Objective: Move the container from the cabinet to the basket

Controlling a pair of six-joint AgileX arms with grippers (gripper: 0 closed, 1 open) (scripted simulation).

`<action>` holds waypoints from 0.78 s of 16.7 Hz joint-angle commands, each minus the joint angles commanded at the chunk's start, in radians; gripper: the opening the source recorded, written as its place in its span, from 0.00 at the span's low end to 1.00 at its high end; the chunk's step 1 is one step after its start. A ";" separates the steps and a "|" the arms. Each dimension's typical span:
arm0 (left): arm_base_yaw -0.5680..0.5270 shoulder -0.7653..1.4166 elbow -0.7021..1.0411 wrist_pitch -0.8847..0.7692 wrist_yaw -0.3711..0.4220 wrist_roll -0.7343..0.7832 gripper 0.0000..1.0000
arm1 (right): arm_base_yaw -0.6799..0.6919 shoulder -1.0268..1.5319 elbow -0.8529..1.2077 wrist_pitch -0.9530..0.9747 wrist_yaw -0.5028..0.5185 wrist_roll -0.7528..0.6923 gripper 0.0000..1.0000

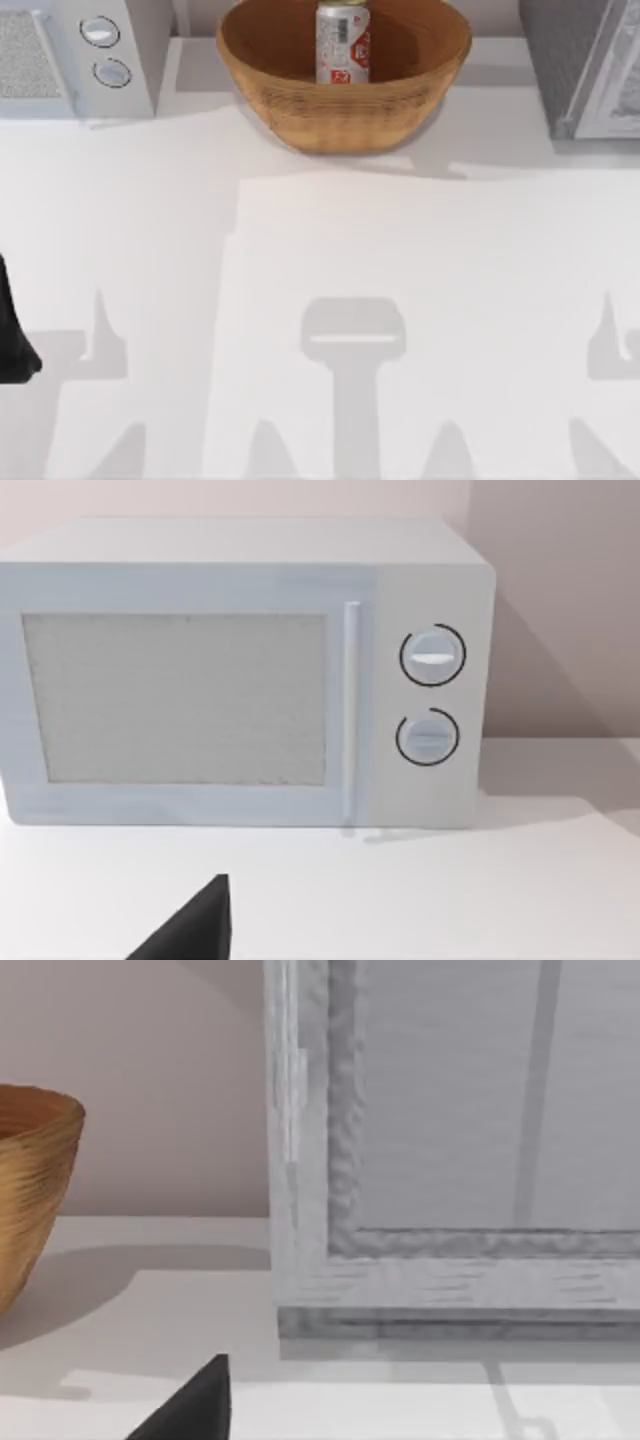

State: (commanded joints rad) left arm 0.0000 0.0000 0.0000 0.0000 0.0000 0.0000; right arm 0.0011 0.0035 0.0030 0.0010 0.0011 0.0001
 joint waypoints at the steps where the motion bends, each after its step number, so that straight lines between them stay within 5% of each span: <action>1: 0.000 0.000 0.000 0.000 0.000 0.000 1.00 | -0.001 -0.003 -0.003 -0.001 -0.001 0.000 1.00; 7: 0.000 0.000 0.000 0.000 0.000 0.000 1.00 | -0.009 0.012 0.003 0.012 -0.010 0.000 1.00; 13: 0.000 0.000 0.000 0.000 0.000 0.000 1.00 | -0.225 0.298 0.080 0.262 -0.222 0.006 1.00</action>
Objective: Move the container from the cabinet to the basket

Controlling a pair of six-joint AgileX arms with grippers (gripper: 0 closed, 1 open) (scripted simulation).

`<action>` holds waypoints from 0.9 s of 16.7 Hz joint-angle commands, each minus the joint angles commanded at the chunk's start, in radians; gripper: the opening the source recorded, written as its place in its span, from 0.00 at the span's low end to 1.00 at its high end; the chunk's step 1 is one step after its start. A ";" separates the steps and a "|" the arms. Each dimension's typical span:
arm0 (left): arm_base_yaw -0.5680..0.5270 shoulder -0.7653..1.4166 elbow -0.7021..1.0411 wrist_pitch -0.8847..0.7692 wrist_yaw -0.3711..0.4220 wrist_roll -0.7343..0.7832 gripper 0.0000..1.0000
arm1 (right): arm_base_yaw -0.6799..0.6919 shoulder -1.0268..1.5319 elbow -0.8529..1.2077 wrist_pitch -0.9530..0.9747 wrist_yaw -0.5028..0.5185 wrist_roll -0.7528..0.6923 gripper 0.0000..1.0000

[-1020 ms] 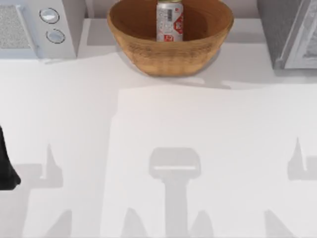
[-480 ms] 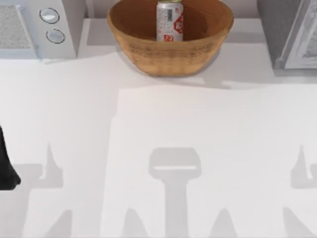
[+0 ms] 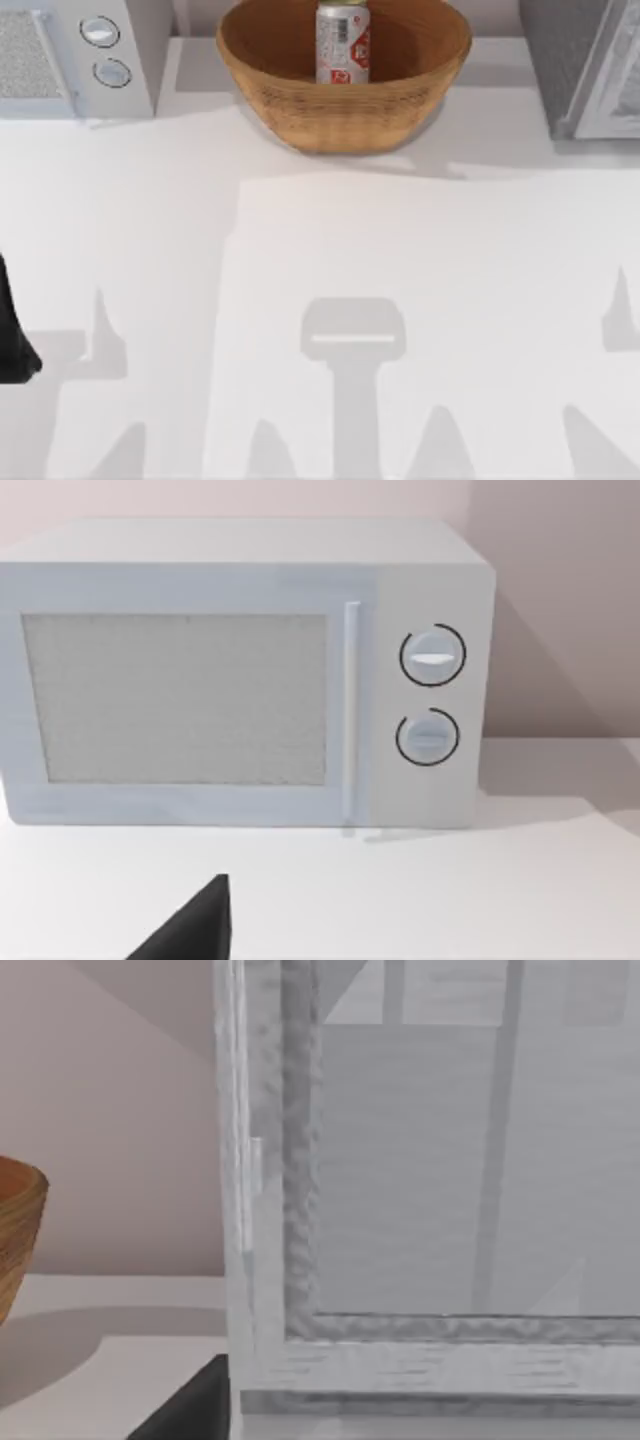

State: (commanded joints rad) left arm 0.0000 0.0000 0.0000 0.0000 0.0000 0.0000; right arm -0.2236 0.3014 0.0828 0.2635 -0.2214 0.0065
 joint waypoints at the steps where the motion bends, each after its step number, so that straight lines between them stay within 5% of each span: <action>1: 0.000 0.000 0.000 0.000 0.000 0.000 1.00 | -0.054 0.081 0.019 0.064 -0.053 0.002 1.00; 10: 0.000 0.000 0.000 0.000 0.000 0.000 1.00 | -0.577 0.902 0.205 0.682 -0.568 0.017 1.00; 15: 0.000 0.000 0.000 0.000 0.000 0.000 1.00 | -0.765 1.197 0.272 0.905 -0.754 0.022 1.00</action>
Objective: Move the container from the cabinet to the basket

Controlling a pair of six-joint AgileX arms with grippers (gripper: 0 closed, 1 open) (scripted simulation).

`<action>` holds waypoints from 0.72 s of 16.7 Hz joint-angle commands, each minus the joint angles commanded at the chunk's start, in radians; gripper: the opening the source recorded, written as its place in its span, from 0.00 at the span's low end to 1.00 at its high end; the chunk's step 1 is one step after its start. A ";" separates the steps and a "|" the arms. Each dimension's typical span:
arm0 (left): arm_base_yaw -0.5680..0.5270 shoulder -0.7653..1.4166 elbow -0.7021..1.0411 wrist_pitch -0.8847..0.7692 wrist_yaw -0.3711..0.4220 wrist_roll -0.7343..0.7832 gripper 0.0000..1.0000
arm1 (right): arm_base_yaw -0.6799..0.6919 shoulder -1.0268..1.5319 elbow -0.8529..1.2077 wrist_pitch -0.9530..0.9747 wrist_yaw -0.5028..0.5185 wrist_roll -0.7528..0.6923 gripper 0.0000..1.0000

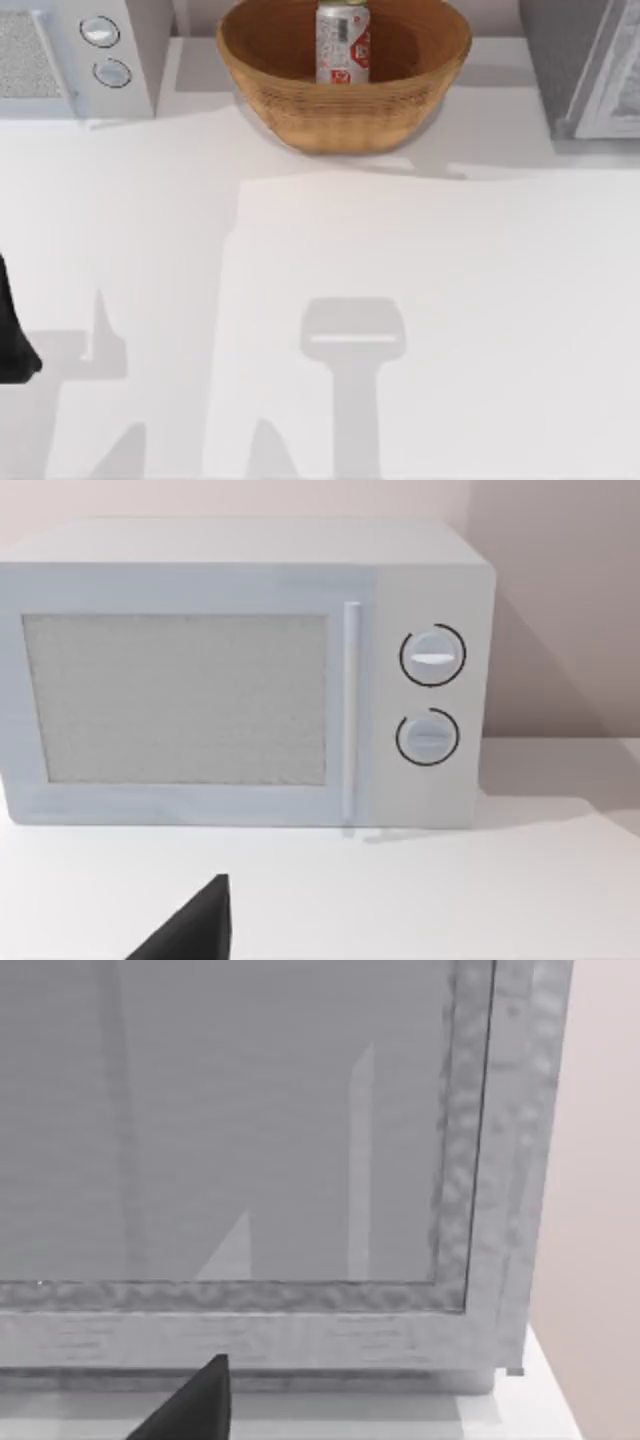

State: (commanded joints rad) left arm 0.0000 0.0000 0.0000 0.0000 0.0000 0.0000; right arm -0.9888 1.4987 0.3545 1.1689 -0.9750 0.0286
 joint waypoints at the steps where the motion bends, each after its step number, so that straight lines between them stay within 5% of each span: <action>1: 0.000 0.000 0.000 0.000 0.000 0.000 1.00 | -0.020 0.029 0.007 0.022 -0.019 0.001 1.00; 12: 0.000 0.000 0.000 0.000 0.000 0.000 1.00 | -0.043 0.041 0.115 -0.070 -0.040 0.001 1.00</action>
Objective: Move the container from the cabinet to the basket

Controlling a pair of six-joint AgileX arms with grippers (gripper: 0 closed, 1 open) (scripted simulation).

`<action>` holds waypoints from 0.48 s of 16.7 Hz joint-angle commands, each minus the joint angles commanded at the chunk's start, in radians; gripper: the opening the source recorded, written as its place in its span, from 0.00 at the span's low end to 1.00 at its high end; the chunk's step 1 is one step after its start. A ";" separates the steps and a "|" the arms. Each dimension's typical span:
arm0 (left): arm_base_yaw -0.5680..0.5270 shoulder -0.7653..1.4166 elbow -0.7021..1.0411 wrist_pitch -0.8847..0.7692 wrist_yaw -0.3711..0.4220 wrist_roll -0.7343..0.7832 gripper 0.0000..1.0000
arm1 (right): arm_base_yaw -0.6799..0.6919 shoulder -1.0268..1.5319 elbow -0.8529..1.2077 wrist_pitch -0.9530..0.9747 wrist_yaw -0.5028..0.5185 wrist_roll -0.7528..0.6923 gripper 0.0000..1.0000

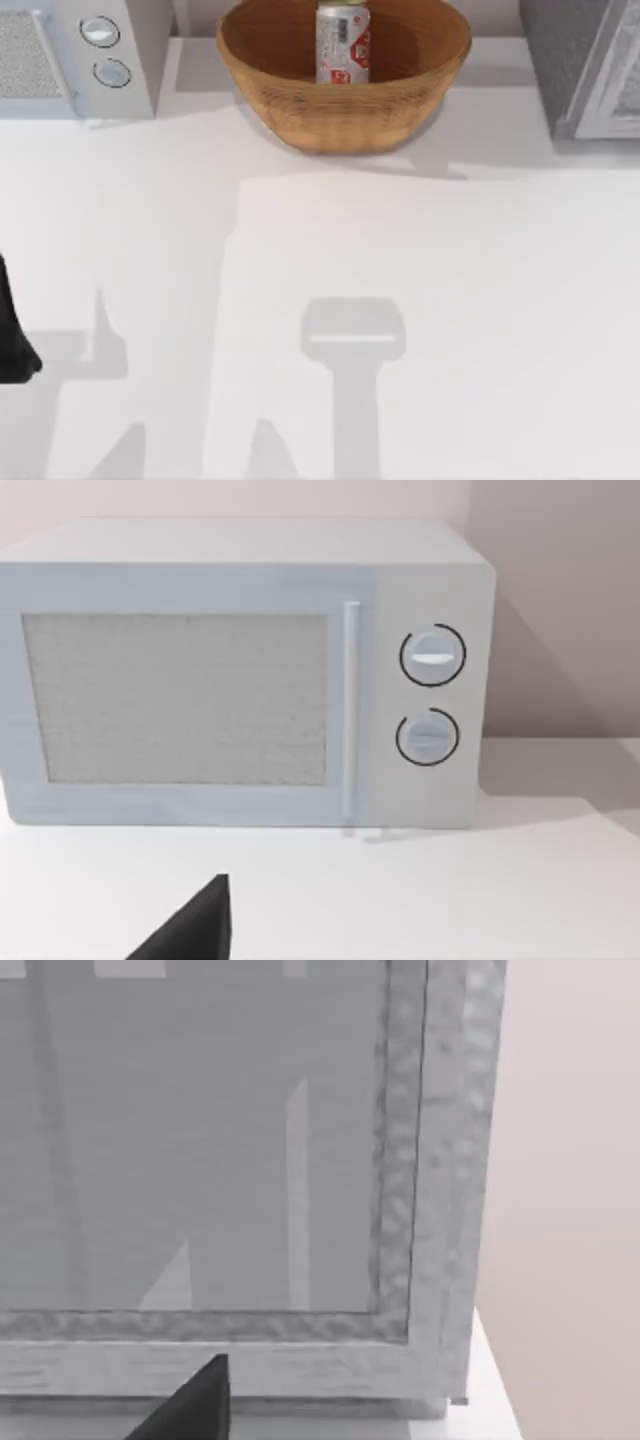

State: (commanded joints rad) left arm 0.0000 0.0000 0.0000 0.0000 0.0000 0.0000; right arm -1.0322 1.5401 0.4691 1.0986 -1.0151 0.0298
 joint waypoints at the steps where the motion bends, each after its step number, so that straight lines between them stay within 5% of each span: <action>1: 0.000 0.000 0.000 0.000 0.000 0.000 1.00 | -0.004 -0.003 0.050 -0.052 -0.003 0.000 1.00; 8: 0.000 0.000 0.000 0.000 0.000 0.000 1.00 | -0.023 -0.057 0.548 -0.634 -0.025 -0.001 1.00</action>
State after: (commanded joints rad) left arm 0.0000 0.0000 0.0000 0.0000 0.0000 0.0000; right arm -1.0552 1.4827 1.0169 0.4644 -1.0397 0.0292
